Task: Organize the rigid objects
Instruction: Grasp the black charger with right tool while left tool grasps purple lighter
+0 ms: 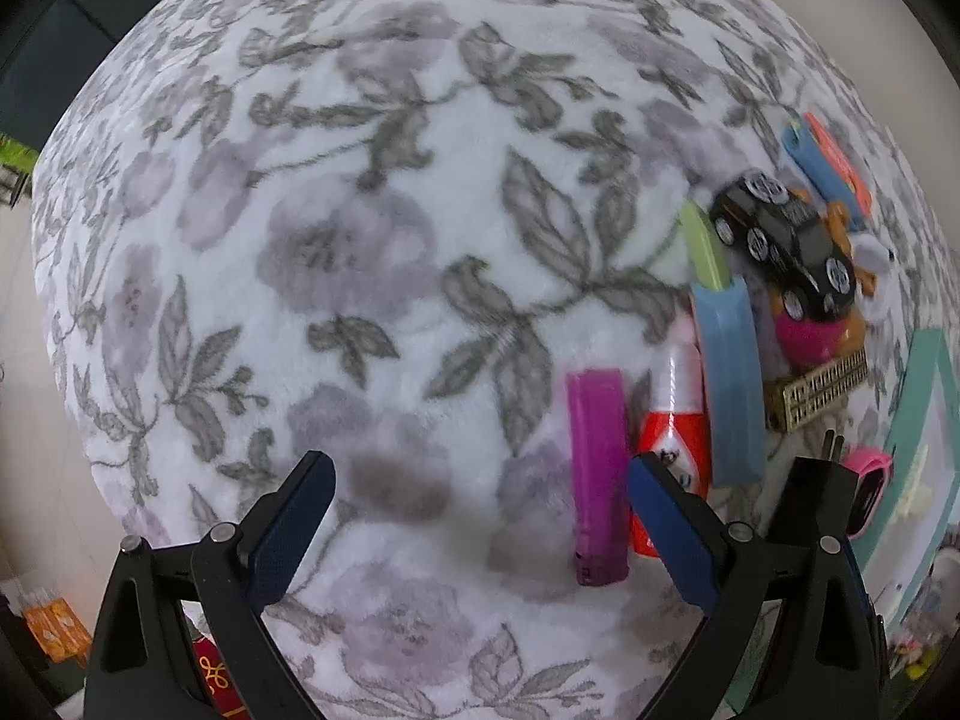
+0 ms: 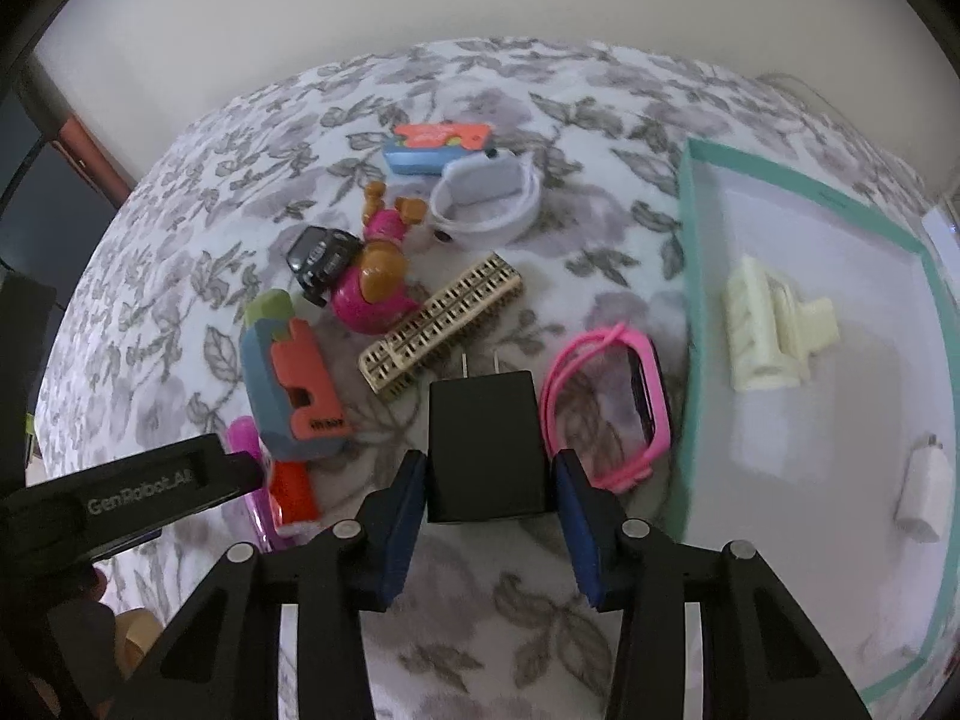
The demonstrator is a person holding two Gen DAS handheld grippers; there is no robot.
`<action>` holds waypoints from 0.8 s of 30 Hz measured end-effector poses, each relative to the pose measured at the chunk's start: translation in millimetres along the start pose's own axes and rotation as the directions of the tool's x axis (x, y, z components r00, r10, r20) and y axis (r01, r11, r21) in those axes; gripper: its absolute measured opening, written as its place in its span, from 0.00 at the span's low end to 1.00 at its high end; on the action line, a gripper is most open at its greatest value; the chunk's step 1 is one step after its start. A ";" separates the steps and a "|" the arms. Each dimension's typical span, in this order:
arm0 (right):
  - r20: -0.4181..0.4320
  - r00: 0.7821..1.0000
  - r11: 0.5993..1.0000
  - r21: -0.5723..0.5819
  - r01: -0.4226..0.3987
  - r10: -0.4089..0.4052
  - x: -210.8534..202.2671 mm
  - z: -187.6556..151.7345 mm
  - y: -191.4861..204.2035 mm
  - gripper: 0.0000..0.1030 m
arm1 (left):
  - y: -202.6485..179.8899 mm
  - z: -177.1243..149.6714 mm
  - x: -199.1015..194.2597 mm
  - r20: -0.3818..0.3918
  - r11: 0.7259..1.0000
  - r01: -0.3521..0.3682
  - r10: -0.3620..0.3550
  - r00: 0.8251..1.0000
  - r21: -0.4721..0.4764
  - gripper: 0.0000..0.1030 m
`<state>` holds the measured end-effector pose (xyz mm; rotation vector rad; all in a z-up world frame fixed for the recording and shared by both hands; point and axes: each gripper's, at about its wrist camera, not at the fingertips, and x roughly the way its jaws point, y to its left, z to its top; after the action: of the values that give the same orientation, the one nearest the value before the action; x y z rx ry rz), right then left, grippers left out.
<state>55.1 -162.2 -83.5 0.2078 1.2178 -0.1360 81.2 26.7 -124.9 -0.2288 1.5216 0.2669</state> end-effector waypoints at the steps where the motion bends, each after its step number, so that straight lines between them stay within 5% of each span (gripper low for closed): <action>1: -0.016 1.000 1.000 0.020 -0.013 0.014 0.0 -1.5 -4.7 0.44 | -3.5 -1.8 1.1 0.002 1.000 -0.008 0.007 1.000 0.014 0.95; 6: -0.049 0.995 0.993 0.077 -0.086 0.090 -3.9 -8.4 -19.7 0.44 | -18.2 -9.6 3.1 0.005 0.998 -0.008 0.007 1.000 0.063 0.93; 8: -0.065 0.994 0.994 0.075 -0.079 0.084 -5.0 -11.6 -20.0 0.44 | -22.3 -11.8 3.3 -0.002 0.997 0.003 -0.003 1.000 0.079 0.78; 24: -0.092 0.996 1.000 0.001 -0.010 0.010 9.6 -12.5 -6.4 0.44 | -61.0 -16.2 -8.3 0.022 0.987 0.042 -0.046 0.999 0.153 0.24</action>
<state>45.5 -165.5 -97.2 0.2229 1.3087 -0.1193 84.6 -36.6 -118.4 -0.1369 1.5018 0.1171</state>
